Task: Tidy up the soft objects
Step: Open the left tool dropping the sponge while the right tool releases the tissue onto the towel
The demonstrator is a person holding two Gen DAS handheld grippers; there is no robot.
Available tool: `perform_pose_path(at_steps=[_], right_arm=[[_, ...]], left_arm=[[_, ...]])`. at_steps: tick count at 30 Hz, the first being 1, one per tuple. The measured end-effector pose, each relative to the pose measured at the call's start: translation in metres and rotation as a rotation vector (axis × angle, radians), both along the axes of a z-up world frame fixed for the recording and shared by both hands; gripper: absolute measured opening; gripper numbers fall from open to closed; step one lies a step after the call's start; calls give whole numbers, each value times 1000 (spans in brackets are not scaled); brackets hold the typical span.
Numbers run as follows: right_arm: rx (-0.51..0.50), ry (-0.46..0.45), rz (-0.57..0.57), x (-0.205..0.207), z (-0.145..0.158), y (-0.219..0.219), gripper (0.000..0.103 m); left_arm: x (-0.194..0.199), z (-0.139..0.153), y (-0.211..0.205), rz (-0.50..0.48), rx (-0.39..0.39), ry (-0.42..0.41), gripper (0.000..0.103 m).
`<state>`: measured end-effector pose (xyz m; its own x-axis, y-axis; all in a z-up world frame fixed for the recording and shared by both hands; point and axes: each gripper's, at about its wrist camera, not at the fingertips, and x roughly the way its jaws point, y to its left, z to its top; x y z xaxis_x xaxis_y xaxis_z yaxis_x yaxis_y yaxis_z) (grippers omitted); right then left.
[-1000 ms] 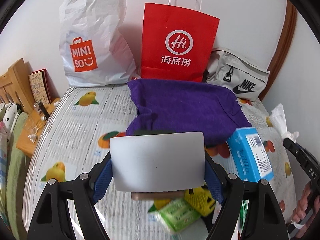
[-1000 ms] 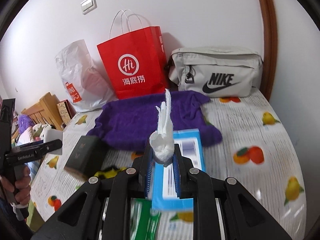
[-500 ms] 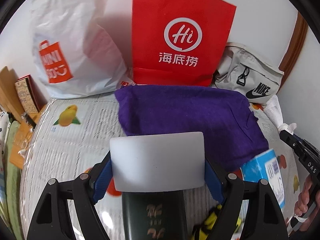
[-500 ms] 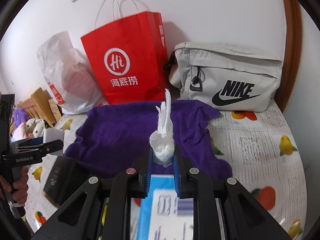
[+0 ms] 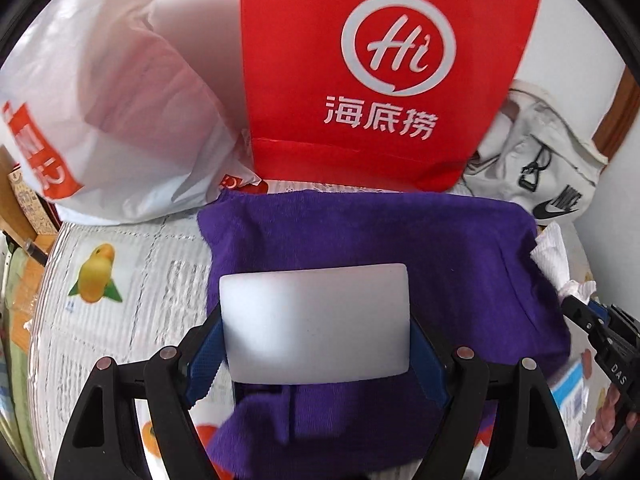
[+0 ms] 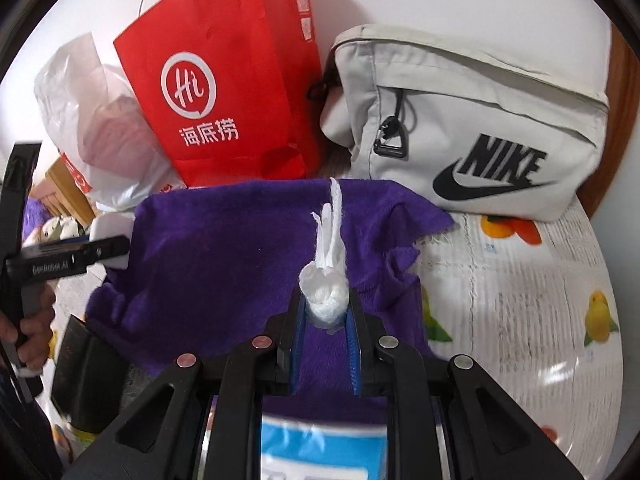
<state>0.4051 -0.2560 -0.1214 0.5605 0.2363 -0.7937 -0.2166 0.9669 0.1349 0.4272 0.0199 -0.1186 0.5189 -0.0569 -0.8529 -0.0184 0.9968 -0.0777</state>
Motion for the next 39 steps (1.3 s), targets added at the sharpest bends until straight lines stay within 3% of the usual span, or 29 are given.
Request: perform_pose_path(at_steps=[17,19,21,23,25,26,30,39], right_arm=[[22,98,26,24,-33,-4,20],[11,100,28,25,-34,-3,20],[0,100,31,26,-36,0,21],[-1,99,39,26,-35,1,28],[-4,92,38,27,-34,3,55],[-9,79,35,25,-32,4,57],[-20,31,28,19,-23,2,65],[-45,-19,-34,-15,2,-7,65]], left_arm=[[40,-29,0,5,-5,74,80],[42,-30,0,2,-4,84,82],[42,-30,-4,-9,7,83,89],[42,-29,-6,-14,1,79,90],[42,-28,-5,-14,-26,85,90],[42,-27,-6,-15,-32,89,90],[36,-19,-9,-23,-21,83,90],[0,17,-9,-28,-14,36,90]])
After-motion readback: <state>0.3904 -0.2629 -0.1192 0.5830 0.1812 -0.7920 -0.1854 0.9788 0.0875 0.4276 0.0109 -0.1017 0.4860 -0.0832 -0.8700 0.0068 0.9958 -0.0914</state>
